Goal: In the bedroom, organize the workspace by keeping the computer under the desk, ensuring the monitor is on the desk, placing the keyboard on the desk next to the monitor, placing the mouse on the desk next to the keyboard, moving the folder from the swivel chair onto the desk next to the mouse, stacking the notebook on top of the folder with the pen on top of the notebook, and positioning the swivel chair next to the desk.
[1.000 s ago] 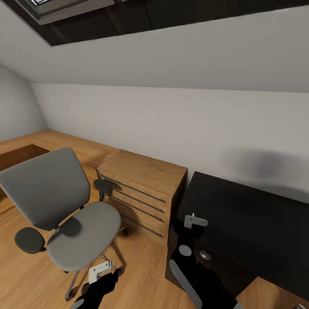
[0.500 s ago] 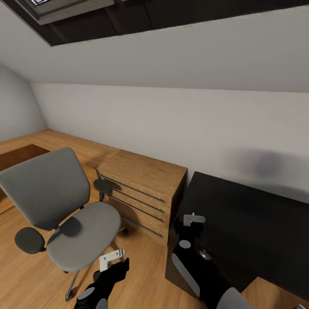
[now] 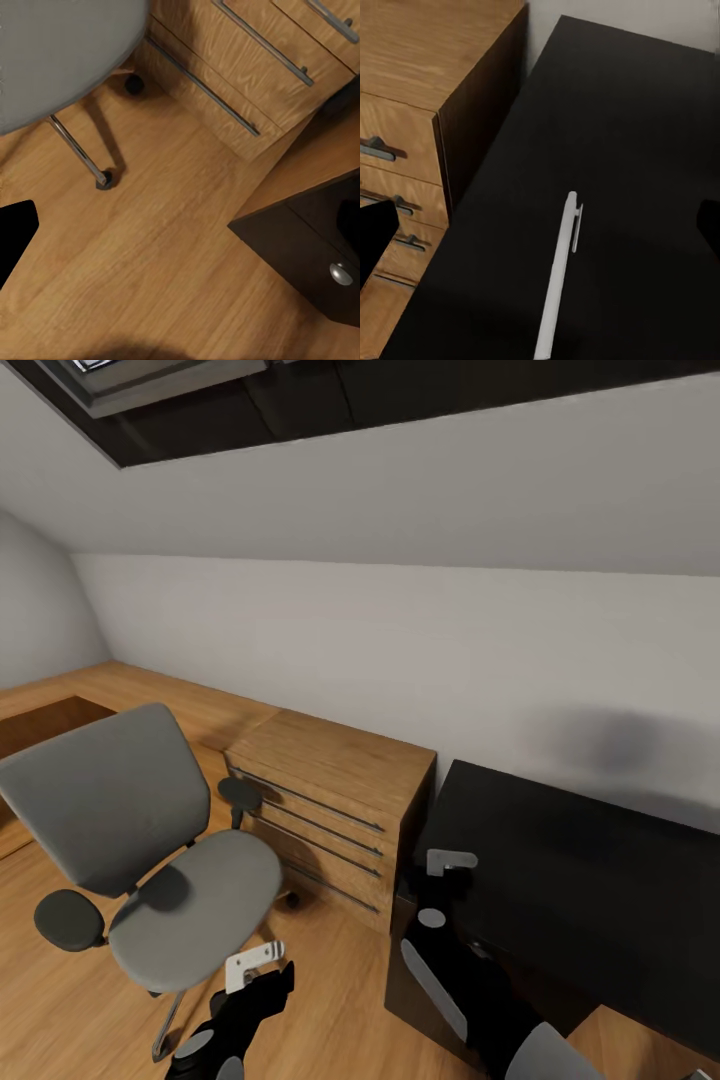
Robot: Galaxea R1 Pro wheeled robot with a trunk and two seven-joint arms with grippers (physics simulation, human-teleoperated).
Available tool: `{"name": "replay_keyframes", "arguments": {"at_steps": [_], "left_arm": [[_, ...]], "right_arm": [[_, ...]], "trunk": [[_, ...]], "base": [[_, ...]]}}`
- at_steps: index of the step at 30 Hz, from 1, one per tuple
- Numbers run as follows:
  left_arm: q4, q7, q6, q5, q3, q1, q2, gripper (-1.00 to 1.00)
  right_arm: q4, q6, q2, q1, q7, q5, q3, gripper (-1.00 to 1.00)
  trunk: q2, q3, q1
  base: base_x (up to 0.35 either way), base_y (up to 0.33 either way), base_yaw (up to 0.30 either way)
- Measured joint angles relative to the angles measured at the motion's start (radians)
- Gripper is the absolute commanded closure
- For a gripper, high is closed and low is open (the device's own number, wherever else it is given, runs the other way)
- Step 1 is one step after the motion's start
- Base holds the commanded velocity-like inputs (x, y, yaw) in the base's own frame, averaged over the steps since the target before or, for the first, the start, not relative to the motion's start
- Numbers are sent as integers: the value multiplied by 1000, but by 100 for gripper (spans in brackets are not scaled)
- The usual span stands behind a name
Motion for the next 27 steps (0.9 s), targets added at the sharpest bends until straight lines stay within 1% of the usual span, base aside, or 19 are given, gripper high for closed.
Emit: {"name": "replay_keyframes", "arguments": {"at_steps": [1, 2, 4, 7, 9, 10, 15, 18, 22, 27], "left_arm": [[0, 0, 0, 0, 0, 0, 0, -100], [-6, 0, 3, 6, -4, 0, 6, -100], [-9, 0, 0, 4, -3, 0, 1, -100], [-9, 0, 0, 4, -3, 0, 1, -100], [-10, 0, 0, 3, -1, 0, -4, -100], [-14, 0, -1, 2, 0, 0, -6, -100], [-27, 0, 1, 2, 1, 0, 1, -100], [-31, 0, 1, 3, 1, 0, 3, -100], [-33, 0, 1, 3, 1, 0, 4, -100], [-34, 0, 1, 3, 2, 0, 5, -100]], "right_arm": [[-4, 0, -1, 0, -1, 0, 0, -100], [1, 6, 5, -6, 5, -5, -5, -100], [12, 18, 12, -17, 16, -16, -17, -100], [29, 35, 13, -34, 33, -33, -33, -100], [41, 27, 13, -34, 44, -44, -45, -100], [41, 21, 13, -28, 39, -39, -39, -100], [13, -8, 12, 0, 11, -11, -11, -100], [-3, -25, 11, 7, -6, 0, 6, -100], [-15, -41, 11, 10, -26, 3, 27, -100], [-18, -43, 11, 11, -28, 5, 30, -100]], "trunk": [[0, 0, 0], [0, 0, 0], [0, 0, 0], [0, 0, 0], [0, 0, 0], [0, 0, 0], [0, 0, 0], [0, 0, 0], [0, 0, 0], [0, 0, 0]], "base": [[0, 0, 0], [0, 0, 0], [0, 0, 0], [0, 0, 0], [0, 0, 0], [0, 0, 0], [0, 0, 0], [0, 0, 0], [0, 0, 0], [0, 0, 0]]}}
